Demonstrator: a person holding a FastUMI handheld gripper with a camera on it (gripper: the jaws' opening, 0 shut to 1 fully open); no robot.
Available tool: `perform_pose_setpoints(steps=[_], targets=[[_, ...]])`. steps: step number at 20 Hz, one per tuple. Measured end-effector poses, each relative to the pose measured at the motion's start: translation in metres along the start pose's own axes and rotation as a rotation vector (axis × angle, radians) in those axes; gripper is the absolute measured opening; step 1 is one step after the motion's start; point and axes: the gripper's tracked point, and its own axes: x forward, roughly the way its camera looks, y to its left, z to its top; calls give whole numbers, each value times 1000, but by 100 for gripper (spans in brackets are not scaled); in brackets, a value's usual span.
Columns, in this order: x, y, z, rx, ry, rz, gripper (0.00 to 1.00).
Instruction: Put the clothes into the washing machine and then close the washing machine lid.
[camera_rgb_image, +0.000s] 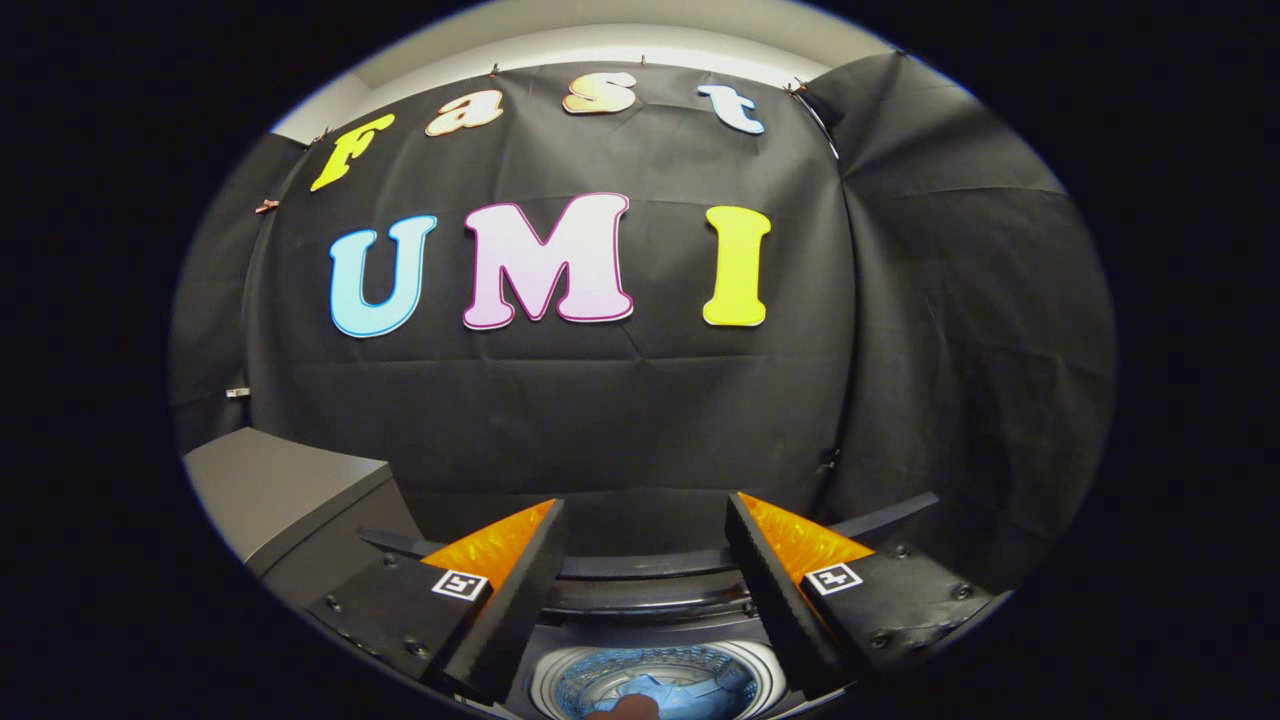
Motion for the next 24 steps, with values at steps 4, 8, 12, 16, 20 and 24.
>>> perform_pose_setpoints(steps=[4, 8, 12, 16, 20, 24], targets=[[0, -1, 0, 7, -3, -13, 99], [-3, 0, -5, -27, 41, -24, 100], [-17, -1, -9, -10, 33, -31, 99], [-33, -3, -20, -12, 39, -39, 99], [-48, -10, -67, -14, 130, -80, 99], [-78, -2, -85, 26, 63, -81, 100]])
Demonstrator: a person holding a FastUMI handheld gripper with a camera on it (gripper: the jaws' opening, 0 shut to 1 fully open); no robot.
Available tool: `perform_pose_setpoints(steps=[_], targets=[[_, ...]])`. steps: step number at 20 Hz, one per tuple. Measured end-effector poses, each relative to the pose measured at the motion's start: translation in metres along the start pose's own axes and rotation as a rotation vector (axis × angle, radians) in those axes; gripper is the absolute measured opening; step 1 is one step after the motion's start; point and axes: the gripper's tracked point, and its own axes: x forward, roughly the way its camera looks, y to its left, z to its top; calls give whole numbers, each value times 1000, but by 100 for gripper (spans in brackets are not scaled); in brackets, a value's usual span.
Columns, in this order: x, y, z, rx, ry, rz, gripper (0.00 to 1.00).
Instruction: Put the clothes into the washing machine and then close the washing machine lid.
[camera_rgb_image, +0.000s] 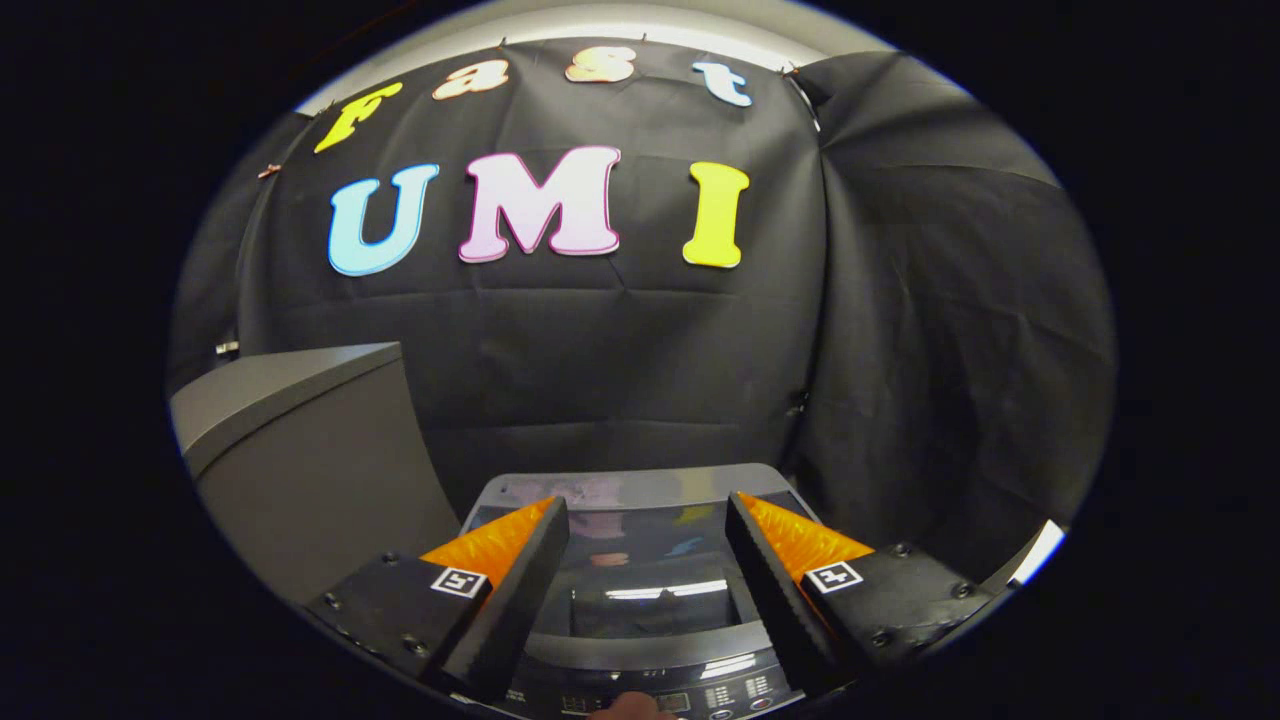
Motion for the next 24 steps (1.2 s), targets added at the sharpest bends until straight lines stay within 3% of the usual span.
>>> perform_pose_setpoints(steps=[3, 10, 24], targets=[[-14, 2, 9, 44, -33, -9, 100], [-33, 30, 57, -35, -86, -3, 100], [-112, 129, 152, -61, -208, -36, 99]])
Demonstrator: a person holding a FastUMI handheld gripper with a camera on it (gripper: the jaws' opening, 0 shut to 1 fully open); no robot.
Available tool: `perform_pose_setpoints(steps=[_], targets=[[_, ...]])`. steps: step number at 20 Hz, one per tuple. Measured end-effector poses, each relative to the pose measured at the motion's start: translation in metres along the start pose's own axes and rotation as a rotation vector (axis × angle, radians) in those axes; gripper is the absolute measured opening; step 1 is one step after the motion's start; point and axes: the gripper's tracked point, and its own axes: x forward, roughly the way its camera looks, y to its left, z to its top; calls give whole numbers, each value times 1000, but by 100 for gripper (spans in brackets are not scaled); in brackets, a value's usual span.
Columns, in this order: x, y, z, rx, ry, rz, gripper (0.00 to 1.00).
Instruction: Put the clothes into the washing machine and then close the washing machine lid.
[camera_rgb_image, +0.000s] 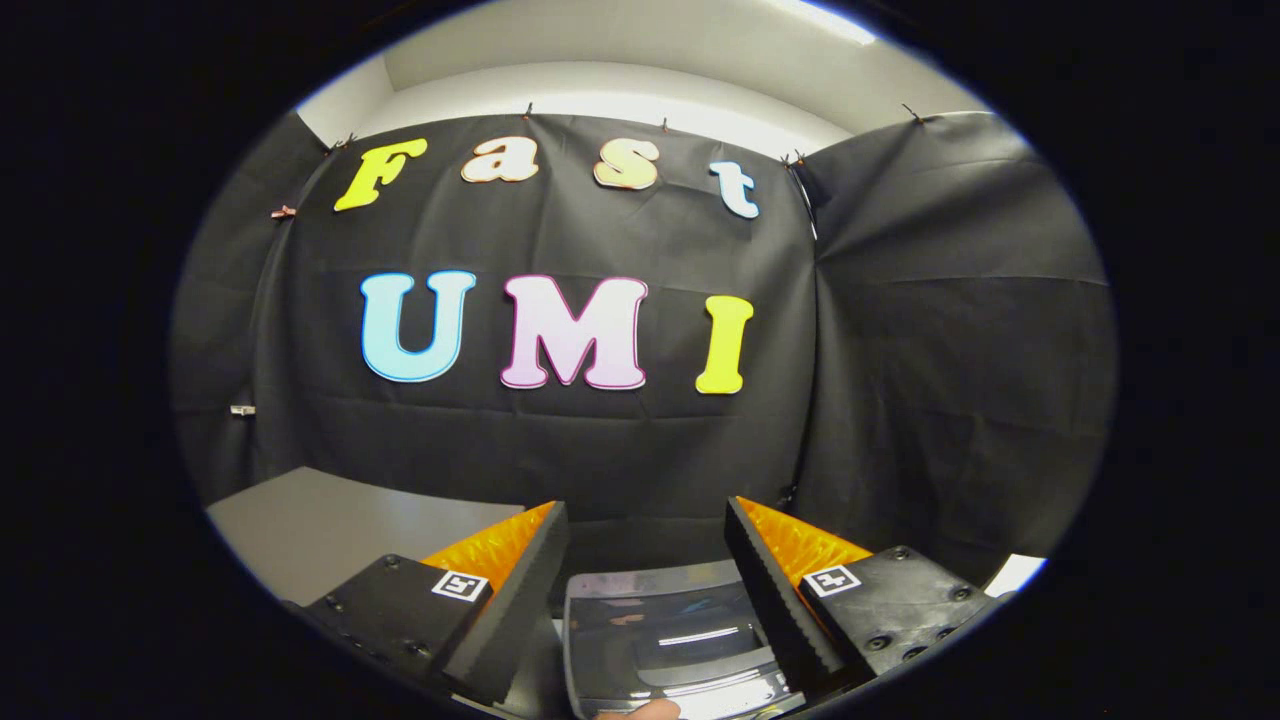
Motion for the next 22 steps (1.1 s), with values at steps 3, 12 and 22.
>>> perform_pose_setpoints(steps=[3, 12, 22], targets=[[-28, 43, 21, 3, -22, 31, 99], [-94, 201, 24, 61, 14, 196, 98], [-127, 253, 22, 77, 33, 277, 97]])
